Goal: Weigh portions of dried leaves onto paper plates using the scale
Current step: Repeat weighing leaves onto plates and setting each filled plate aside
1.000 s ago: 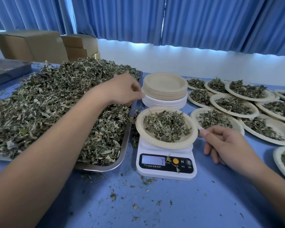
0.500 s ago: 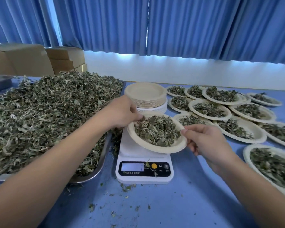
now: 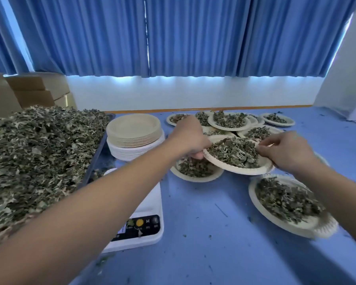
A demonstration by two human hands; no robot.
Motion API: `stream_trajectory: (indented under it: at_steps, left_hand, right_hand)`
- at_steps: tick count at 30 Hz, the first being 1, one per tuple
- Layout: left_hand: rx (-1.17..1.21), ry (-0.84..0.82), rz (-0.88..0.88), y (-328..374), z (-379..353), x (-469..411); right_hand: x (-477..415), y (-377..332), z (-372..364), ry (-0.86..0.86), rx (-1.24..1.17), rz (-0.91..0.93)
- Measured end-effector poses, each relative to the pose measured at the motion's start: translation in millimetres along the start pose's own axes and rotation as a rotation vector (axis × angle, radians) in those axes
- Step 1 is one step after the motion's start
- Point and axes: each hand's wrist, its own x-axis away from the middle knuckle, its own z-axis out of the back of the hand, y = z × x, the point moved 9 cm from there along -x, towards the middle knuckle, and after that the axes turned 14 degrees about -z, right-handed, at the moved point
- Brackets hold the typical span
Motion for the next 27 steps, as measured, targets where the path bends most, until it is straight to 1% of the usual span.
stream_trajectory:
  at_steps: [3,8,10,12,15,19,22,25,27]
  left_hand:
    - [0.011,-0.004,0.011,17,-34,-25]
    - [0.069,-0.077,0.044,38,-100,-60]
    - [0.055,-0.102,0.035,44,-124,-71]
    - [-0.019,-0.11,0.017,50,-142,-80]
    - [-0.109,-0.081,0.001,58,-158,-88]
    - [-0.121,-0.155,-0.011,65,-179,-93]
    - [-0.117,-0.151,-0.041,65,-182,-94]
    - [-0.093,-0.11,-0.077,65,-176,-94]
    - [-0.058,-0.058,-0.106,62,-165,-94]
  right_hand:
    - [-28,29,20,0.018,0.068,-0.063]
    - [-60,70,50,0.045,0.178,-0.117]
    - [-70,85,63,0.059,0.209,-0.135]
    - [-78,101,73,0.063,0.225,-0.161]
    - [-85,122,79,0.035,0.251,-0.182]
    - [-88,143,80,0.061,0.276,-0.183]
    - [-89,151,78,0.085,0.264,-0.192]
    - [-88,153,80,0.145,0.234,-0.216]
    - [-83,141,84,0.23,0.225,-0.178]
